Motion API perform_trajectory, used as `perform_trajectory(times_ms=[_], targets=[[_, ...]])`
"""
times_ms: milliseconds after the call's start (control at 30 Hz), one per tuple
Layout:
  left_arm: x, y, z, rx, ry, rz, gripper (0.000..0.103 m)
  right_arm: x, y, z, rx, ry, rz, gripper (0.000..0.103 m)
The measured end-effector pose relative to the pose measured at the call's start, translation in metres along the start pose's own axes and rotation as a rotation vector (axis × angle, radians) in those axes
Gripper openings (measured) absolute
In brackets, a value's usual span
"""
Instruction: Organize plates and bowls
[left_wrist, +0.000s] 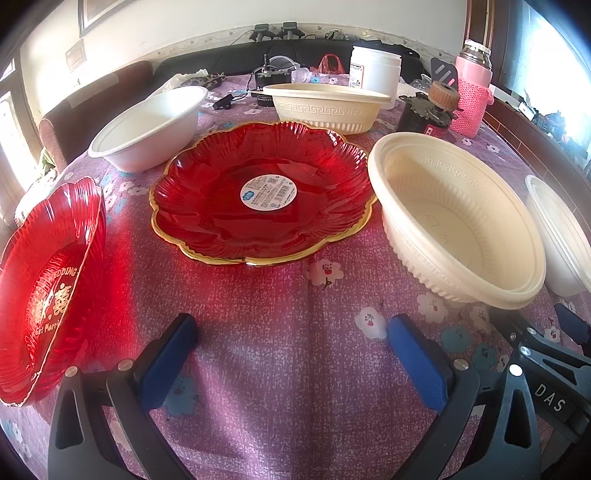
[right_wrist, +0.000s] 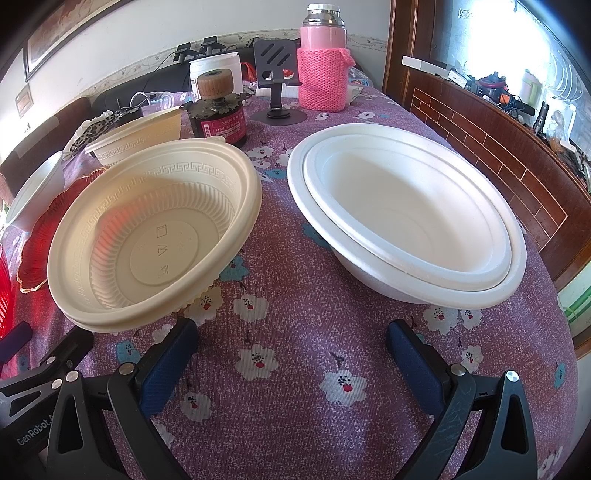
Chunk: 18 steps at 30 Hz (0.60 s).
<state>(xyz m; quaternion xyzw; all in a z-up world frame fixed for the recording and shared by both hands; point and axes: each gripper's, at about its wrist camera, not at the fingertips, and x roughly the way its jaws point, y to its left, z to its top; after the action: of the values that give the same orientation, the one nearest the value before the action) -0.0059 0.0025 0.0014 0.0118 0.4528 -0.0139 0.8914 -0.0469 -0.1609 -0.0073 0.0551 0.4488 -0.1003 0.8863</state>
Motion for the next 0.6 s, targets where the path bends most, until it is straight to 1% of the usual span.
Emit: perform_trajectory(times_ms=[267, 367, 433, 467, 533, 600], targets=[[-0.0006, 0.0000, -0.0002, 0.008, 0.004, -0.004, 0.103, -0.0022, -0.0004, -0.0006, 0.000, 0.000, 0.009, 0.102], [-0.0015, 0.0012, 0.0013, 0.045, 0.040, -0.034, 0.103, -0.0019, -0.0021, -0.0002, -0.016, 0.014, 0.026, 0.102], [-0.0023, 0.0021, 0.0023, 0.071, 0.077, -0.056, 0.103, -0.0014, -0.0039, 0.0026, -0.035, 0.044, 0.044, 0.102], [-0.0026, 0.0016, 0.0018, 0.081, 0.083, -0.058, 0.103, -0.0010, -0.0041, 0.0036, -0.041, 0.059, 0.046, 0.102], [-0.0048, 0.0006, -0.0017, 0.091, 0.075, -0.061, 0.103, -0.0005, -0.0048, 0.0040, -0.023, 0.071, 0.037, 0.102], [-0.0085, -0.0012, -0.0075, 0.083, 0.050, -0.047, 0.103, -0.0007, -0.0019, 0.0030, -0.018, 0.083, 0.015, 0.102]])
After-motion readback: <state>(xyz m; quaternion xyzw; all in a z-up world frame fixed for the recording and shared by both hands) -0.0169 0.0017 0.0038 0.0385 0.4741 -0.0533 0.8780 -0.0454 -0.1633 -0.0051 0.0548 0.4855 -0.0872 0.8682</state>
